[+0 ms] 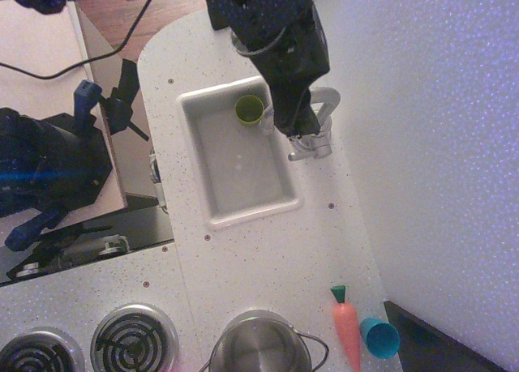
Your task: Turn faucet right
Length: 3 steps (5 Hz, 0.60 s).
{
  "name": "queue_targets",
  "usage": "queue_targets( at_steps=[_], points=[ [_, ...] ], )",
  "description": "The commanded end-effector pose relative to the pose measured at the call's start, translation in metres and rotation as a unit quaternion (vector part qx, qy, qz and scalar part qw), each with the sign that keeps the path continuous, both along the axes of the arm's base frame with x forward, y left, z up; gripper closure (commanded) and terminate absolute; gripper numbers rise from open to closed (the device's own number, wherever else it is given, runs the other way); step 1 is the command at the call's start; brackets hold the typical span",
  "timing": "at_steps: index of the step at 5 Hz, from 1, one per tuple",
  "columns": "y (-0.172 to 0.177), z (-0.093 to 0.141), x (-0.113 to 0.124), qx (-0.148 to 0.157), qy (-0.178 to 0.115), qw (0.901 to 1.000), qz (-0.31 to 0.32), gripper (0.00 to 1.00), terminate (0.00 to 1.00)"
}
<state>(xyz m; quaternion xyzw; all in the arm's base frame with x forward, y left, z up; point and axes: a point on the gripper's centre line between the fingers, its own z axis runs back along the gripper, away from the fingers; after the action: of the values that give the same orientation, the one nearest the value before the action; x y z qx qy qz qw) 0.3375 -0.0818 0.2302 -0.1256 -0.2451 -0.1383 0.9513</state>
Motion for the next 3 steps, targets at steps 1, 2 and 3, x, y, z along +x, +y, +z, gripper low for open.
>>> queue_targets(
  at_steps=[1, 2, 3],
  points=[
    [0.000, 0.000, 0.000, 0.000, 0.000, 1.0000, 0.000, 0.00, 0.00],
    [0.034, -0.012, -0.008, 0.073, 0.038, 0.9919, 0.097, 0.00, 0.00],
    [0.048, -0.023, -0.012, 0.074, 0.061, 0.9887, 0.115, 0.00, 0.00]
  ],
)
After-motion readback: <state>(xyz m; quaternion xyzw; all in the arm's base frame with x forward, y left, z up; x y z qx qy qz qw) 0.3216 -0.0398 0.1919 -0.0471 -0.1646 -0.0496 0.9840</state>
